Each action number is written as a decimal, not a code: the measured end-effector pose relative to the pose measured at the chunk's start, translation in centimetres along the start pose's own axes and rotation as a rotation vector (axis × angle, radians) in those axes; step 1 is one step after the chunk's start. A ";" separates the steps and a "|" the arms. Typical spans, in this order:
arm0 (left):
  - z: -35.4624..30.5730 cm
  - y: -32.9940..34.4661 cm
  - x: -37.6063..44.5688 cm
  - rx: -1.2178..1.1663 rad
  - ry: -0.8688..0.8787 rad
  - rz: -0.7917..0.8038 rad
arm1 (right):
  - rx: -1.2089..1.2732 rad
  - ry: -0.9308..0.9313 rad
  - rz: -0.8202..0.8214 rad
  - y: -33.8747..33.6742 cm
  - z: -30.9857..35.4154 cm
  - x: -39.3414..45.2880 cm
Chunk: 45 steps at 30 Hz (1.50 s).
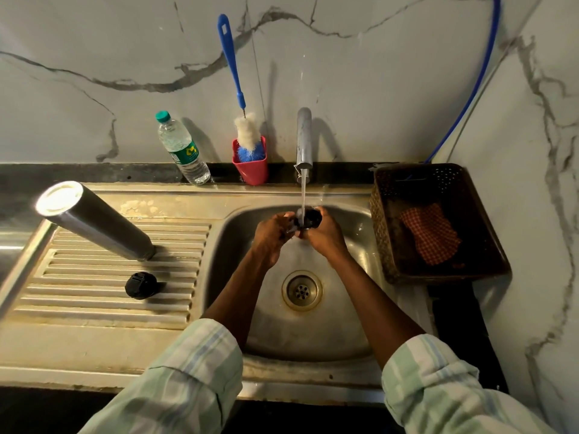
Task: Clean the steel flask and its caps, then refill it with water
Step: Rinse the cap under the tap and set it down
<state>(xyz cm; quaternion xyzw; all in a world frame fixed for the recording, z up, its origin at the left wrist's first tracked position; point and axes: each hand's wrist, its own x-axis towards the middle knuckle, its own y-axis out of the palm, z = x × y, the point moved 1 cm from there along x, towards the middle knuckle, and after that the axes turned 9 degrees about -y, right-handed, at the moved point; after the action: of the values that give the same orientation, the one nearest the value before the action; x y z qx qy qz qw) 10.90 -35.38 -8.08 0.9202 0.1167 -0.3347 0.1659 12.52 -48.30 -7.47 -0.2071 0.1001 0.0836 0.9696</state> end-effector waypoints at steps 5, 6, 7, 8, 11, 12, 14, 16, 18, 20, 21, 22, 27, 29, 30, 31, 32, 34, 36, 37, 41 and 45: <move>0.1 -0.2 0.0 -0.007 0.000 -0.008 | 0.010 0.029 0.036 -0.3 -0.2 -0.4; 0.1 -0.2 0.1 -0.006 -0.003 -0.007 | 0.034 0.028 0.053 -0.3 -0.1 -0.5; 0.2 -0.3 0.1 -0.001 -0.002 -0.004 | 0.029 0.029 0.060 -0.4 -0.1 -0.4; 0.2 -0.3 0.1 0.001 -0.002 -0.005 | 0.032 0.026 0.058 -0.5 0.3 -0.5; 0.2 -0.7 0.3 0.013 0.016 -0.005 | -0.127 -0.007 0.177 -0.6 0.7 0.0; 0.1 -0.8 0.2 0.018 0.024 0.007 | -0.145 -0.007 0.237 -0.6 0.9 -0.1; -0.1 -0.8 0.1 0.040 0.037 0.037 | 0.015 0.086 0.270 -0.5 1.0 -0.2; -0.1 -0.7 0.0 0.071 0.039 0.045 | 0.226 0.255 0.191 -0.6 1.3 -0.6; -0.2 -0.6 -0.1 0.098 0.035 0.067 | 0.372 0.424 0.165 -0.6 1.4 -0.7; 0.0 -0.6 -0.1 0.087 0.029 0.111 | 0.506 0.528 0.192 -0.7 1.5 -0.8; 0.1 -0.6 0.0 0.076 0.029 0.132 | 0.539 0.546 0.199 -0.7 1.4 -0.7; 0.2 -0.6 0.0 0.063 0.031 0.144 | 0.557 0.555 0.206 -0.7 1.4 -0.6; -0.1 0.0 -0.3 0.045 0.009 0.099 | 0.633 0.568 0.131 -0.4 0.9 -0.5; -0.2 0.4 -0.3 0.065 -0.009 0.052 | 0.658 0.510 0.037 -0.2 0.5 -0.4; -0.1 0.5 -0.2 0.075 -0.020 0.032 | 0.650 0.457 0.000 0.0 0.3 -0.4; -0.1 0.6 -0.1 0.074 -0.036 0.021 | 0.617 0.395 -0.020 0.1 0.1 -0.4; 0.0 0.7 0.0 0.067 -0.056 0.020 | 0.554 0.329 -0.024 0.2 0.1 -0.5; 0.1 0.7 0.2 0.060 -0.085 0.045 | 0.360 0.183 -0.029 0.4 0.1 -0.9; 0.1 0.4 0.5 0.065 -0.092 0.074 | 0.199 0.064 -0.056 0.4 0.1 -1.2; 0.1 0.2 0.6 0.056 -0.091 0.084 | 0.175 0.026 -0.071 0.4 0.0 -1.2; 0.2 -0.3 0.5 0.006 -0.101 0.112 | 0.139 -0.031 -0.092 0.4 -0.2 -1.3; 0.2 -0.4 0.8 0.007 -0.086 0.036 | 0.023 -0.010 -0.050 0.2 0.1 -0.6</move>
<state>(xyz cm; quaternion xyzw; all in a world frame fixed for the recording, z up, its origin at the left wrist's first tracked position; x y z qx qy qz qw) 11.23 -34.97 -8.85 0.9075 0.0917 -0.3713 0.1734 11.93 -48.15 -7.27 -0.1981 0.0910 0.0590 0.9742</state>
